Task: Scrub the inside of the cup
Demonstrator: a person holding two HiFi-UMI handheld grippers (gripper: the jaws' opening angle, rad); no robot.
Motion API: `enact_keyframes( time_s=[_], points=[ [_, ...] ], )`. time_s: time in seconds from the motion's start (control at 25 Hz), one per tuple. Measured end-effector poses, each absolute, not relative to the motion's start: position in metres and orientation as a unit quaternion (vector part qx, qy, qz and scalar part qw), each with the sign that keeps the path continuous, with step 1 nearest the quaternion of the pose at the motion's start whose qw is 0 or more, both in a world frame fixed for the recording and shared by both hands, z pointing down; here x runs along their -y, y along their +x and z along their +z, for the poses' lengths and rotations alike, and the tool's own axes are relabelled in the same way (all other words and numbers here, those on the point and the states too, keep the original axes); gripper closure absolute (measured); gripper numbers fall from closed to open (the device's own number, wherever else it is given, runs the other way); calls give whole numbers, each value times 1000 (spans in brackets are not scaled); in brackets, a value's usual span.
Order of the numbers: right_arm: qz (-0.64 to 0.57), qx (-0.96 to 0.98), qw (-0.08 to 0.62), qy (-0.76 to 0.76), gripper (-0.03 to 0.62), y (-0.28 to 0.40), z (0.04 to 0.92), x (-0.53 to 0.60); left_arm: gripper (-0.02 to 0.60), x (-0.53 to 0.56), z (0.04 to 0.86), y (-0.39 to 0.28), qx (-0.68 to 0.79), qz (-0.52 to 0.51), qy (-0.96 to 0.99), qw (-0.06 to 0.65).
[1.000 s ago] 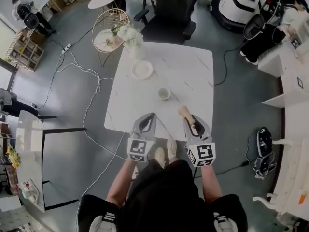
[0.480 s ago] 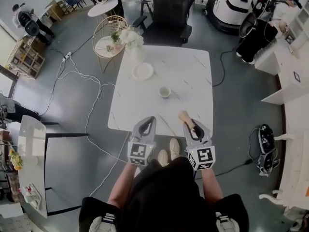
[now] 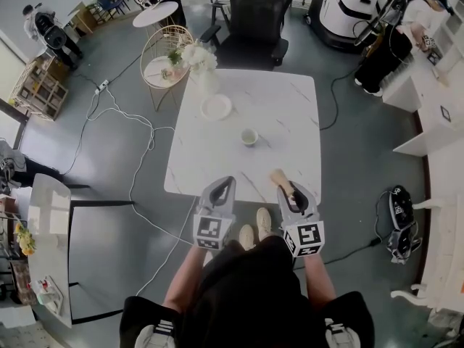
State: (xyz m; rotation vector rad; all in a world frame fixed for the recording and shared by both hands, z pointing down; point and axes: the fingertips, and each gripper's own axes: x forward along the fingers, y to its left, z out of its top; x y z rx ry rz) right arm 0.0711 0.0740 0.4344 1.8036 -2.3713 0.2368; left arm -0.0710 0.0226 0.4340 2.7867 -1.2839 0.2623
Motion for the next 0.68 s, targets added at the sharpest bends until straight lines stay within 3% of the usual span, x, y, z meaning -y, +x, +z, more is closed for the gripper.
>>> enact_keyframes(
  time_s=[0.68],
  points=[
    [80,792,71,601,480,71,428,-72,574,-22,430,-70,415,84,905,29]
  ],
)
